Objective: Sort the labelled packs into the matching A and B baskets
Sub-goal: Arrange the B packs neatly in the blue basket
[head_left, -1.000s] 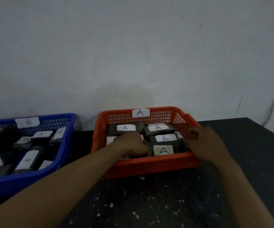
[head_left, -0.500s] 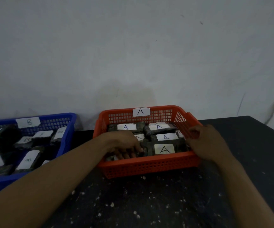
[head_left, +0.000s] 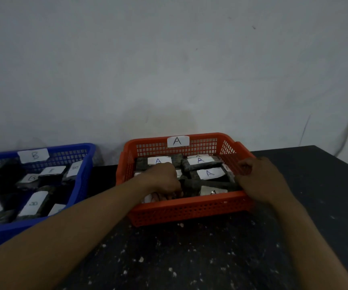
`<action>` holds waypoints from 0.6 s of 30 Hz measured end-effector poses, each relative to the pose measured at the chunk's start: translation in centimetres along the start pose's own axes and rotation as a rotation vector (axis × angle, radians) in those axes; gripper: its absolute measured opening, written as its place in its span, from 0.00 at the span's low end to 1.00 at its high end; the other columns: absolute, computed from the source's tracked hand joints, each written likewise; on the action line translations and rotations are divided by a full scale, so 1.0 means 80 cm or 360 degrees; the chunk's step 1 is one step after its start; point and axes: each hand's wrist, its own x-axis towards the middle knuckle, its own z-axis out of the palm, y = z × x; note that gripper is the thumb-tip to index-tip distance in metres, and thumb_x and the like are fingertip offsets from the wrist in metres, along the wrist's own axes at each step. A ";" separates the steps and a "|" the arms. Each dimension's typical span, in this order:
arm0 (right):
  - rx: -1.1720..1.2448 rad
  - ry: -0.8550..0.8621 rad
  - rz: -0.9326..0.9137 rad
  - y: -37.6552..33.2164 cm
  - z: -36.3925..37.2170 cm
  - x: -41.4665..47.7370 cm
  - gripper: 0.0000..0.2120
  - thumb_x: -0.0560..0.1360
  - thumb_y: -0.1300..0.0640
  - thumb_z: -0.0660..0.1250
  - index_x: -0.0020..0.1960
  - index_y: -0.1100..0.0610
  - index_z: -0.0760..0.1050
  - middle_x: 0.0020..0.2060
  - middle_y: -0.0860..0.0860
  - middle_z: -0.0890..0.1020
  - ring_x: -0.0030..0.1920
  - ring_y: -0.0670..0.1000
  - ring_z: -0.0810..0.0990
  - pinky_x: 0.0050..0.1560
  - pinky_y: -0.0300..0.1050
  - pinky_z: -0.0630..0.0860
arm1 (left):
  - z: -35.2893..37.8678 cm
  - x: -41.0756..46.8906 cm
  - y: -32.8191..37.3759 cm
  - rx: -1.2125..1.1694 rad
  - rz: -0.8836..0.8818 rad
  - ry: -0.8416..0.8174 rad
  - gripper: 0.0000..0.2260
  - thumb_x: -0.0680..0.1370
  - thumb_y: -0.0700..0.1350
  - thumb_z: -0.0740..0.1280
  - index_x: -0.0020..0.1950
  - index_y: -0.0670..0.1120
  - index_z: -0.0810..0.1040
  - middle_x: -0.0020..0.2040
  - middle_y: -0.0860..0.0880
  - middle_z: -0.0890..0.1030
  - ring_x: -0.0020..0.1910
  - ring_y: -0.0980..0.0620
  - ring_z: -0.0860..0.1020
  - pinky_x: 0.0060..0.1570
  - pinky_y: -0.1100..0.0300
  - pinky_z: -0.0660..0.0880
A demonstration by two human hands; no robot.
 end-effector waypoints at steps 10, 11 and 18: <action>0.0003 -0.0048 0.0012 0.004 0.002 0.006 0.18 0.72 0.48 0.67 0.62 0.48 0.75 0.62 0.54 0.72 0.53 0.53 0.75 0.50 0.47 0.71 | 0.005 -0.016 -0.001 0.0230 0.0666 0.0304 0.18 0.68 0.58 0.74 0.56 0.57 0.76 0.53 0.54 0.74 0.49 0.56 0.73 0.48 0.57 0.75; 0.0019 -0.0052 0.0014 0.005 0.002 0.006 0.19 0.72 0.48 0.66 0.62 0.48 0.75 0.63 0.54 0.73 0.54 0.55 0.76 0.50 0.47 0.72 | 0.008 -0.014 0.004 0.0216 0.0756 0.0264 0.19 0.69 0.58 0.73 0.57 0.57 0.76 0.54 0.54 0.74 0.52 0.55 0.72 0.50 0.56 0.75; 0.0068 -0.0034 -0.0007 0.007 0.002 0.006 0.18 0.72 0.49 0.65 0.62 0.48 0.76 0.61 0.53 0.73 0.48 0.51 0.74 0.46 0.45 0.71 | 0.013 0.002 0.005 0.0140 0.0774 0.0183 0.15 0.70 0.48 0.76 0.53 0.50 0.78 0.45 0.58 0.77 0.43 0.61 0.75 0.39 0.68 0.71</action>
